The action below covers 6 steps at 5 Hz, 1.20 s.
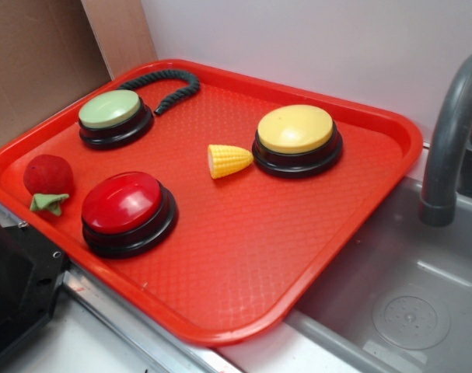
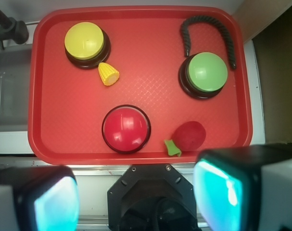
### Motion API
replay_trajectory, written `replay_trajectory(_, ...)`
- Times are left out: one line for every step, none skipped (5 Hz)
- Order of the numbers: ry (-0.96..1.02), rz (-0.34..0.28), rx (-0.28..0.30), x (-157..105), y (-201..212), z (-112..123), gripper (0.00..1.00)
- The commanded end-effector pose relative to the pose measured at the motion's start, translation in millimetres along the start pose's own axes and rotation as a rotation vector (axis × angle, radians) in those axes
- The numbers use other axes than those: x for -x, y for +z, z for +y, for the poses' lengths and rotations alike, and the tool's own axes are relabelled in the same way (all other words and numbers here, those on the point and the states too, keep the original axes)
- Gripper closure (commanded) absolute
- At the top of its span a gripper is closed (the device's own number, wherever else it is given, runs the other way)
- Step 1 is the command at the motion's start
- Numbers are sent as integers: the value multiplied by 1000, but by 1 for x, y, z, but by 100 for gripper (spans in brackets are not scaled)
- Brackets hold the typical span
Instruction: Push the green button.
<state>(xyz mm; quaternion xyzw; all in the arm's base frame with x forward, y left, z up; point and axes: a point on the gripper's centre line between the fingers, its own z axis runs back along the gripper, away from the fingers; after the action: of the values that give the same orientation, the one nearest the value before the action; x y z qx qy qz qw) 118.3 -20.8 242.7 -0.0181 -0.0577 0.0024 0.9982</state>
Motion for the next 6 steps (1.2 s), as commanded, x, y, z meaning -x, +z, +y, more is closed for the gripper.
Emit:
replay_trajectory(0,0,0,0,0,0,0)
replay_trajectory(219,15,-151,-26,-51,52,0)
replay_trajectory(358,46,-163,-39,-80,104,0)
replay_trajectory(562,14,-204,-57,-102,122,0)
replay_trajectory(645,3,-177,-69,-123,140,0)
replay_trajectory(685,-39,-121,-74,-145,146,0)
